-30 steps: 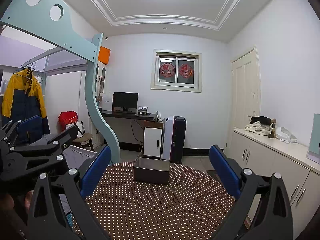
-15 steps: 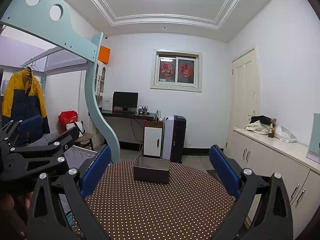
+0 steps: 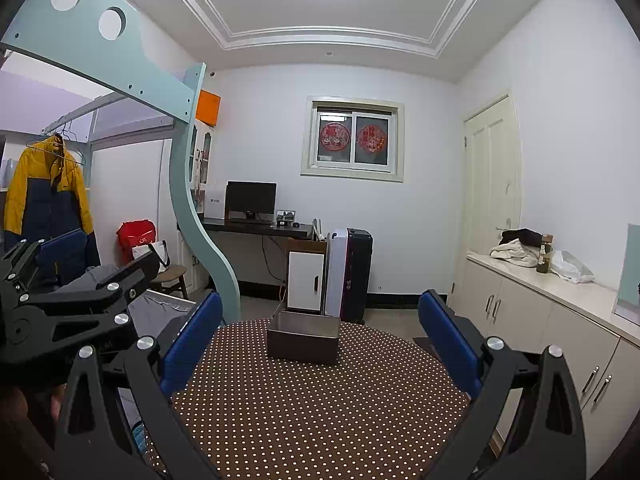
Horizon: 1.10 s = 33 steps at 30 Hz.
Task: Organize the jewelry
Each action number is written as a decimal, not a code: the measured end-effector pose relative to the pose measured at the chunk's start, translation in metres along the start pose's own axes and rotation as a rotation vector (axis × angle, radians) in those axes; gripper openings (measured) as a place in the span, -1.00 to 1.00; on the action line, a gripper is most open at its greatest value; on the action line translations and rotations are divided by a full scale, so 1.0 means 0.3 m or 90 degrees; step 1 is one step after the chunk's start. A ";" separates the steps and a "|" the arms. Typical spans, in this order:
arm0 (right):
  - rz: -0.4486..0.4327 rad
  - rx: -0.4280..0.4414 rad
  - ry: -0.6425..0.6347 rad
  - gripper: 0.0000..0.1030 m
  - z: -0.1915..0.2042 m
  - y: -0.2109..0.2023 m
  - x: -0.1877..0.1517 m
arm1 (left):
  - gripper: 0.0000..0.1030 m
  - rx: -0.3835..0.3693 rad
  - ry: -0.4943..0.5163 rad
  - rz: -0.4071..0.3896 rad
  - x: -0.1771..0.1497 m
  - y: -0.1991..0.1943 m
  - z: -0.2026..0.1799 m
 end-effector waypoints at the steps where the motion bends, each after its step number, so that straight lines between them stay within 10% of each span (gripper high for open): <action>1: 0.000 0.000 0.000 0.84 0.000 0.001 0.000 | 0.87 -0.001 0.001 0.000 0.000 0.000 -0.002; 33: 0.000 -0.001 0.002 0.84 -0.005 0.002 -0.005 | 0.87 -0.005 -0.001 0.002 -0.004 -0.002 -0.015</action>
Point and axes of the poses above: each gripper's, at about its wrist camera, not at the fingertips, and y roughly the way its jaws point, z to its left, x to its top, the point moved 2 cm from there along y, roughly the way its jaws point, and after that the axes turned 9 degrees about y, right-handed, at the moved point
